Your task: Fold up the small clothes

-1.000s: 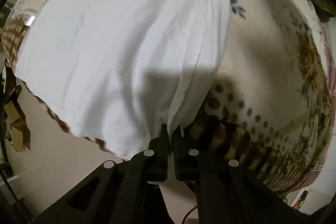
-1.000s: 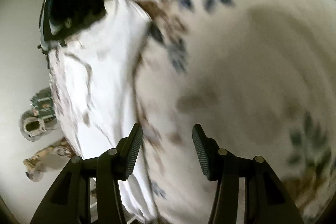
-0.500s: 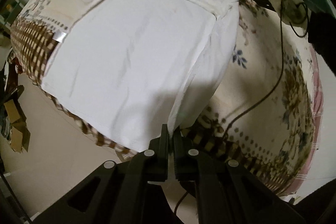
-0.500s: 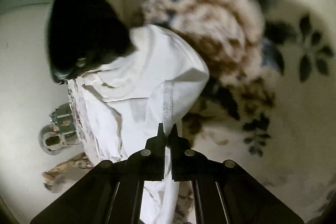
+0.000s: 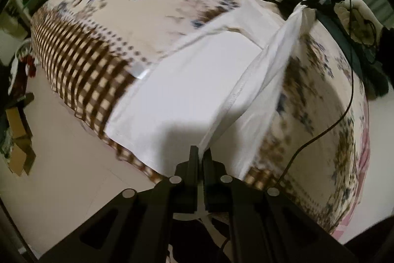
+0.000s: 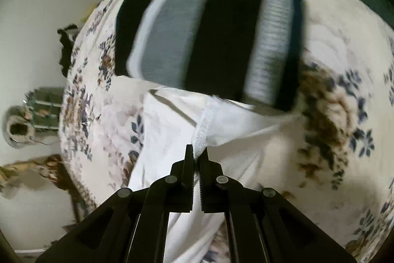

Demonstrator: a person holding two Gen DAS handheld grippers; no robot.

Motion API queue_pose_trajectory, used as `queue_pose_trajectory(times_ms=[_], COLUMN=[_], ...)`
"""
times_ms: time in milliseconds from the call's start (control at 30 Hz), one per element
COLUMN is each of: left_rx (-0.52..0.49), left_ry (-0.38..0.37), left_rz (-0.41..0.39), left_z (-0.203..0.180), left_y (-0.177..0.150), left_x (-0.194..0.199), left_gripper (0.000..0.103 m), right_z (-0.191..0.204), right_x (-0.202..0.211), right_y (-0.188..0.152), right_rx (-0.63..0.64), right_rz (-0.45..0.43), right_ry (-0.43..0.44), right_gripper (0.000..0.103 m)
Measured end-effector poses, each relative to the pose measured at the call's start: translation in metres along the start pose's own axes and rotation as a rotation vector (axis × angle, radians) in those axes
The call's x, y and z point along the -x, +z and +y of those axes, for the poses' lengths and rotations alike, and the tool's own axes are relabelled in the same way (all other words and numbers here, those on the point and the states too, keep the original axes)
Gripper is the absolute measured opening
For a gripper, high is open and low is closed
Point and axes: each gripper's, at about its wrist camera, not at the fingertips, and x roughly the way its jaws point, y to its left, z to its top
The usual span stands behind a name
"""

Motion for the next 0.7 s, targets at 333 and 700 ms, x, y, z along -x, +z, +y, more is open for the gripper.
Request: queue_pose_trajectory(times_ms=[333, 700], left_rx=[0.102, 0.18], left_ry=[-0.068, -0.132], left_rz=[0.077, 0.286], left_z=[0.1, 0.159], left_y=[0.041, 0.048], left_x=[-0.063, -0.106], left_gripper=[0.001, 0.035], right_z=[0.115, 0.093], right_x=[-0.123, -0.137], right_y=[0.026, -0.005], right_rx=[0.108, -0.077], right_rz=[0.069, 0.154], right_ry=[-0.275, -0.118], right_gripper=[0.003, 0.063])
